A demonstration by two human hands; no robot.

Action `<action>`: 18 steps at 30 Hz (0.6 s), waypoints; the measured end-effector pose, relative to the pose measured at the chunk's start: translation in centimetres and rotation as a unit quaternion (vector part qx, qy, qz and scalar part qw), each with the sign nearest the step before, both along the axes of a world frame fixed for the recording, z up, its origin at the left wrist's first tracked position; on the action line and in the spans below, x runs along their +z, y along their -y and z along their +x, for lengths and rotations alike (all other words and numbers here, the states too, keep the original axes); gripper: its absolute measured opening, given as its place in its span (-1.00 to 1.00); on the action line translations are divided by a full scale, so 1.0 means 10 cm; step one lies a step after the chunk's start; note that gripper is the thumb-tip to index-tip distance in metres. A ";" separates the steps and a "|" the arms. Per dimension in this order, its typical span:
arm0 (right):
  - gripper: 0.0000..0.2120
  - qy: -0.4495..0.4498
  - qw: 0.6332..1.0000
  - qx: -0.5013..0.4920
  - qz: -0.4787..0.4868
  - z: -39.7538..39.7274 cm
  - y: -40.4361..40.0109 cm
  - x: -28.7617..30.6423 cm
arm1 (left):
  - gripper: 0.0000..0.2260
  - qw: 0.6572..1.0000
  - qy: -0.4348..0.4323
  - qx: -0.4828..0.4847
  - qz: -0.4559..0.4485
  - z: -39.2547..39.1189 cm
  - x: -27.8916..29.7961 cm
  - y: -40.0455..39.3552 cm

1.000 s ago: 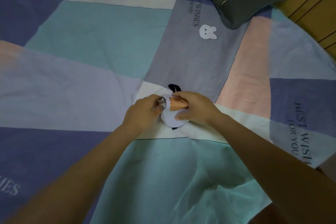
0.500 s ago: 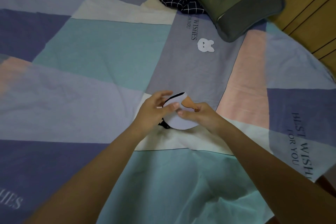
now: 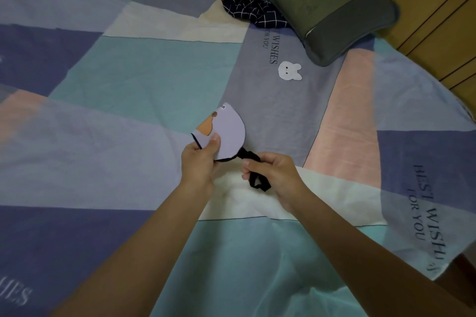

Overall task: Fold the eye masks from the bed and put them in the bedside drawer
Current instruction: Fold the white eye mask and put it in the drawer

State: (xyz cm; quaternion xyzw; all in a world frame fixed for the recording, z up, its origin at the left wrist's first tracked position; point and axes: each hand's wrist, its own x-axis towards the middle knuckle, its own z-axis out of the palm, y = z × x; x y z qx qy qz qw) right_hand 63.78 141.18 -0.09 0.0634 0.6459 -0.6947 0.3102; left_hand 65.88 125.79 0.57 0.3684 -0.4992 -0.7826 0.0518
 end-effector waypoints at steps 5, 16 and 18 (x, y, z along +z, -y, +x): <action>-0.84 0.004 0.999 -0.045 0.000 -0.02 -0.09 -0.02 | -0.84 0.998 -0.010 0.068 0.003 0.00 -0.05 0.14; -0.67 0.143 0.924 -0.107 -0.337 -0.18 0.00 0.26 | -0.71 0.980 0.102 0.109 -0.130 0.09 -0.19 0.23; -0.61 0.120 0.908 -0.104 -0.387 -0.20 0.11 0.30 | -0.72 0.976 0.112 0.100 -0.156 0.15 -0.22 0.15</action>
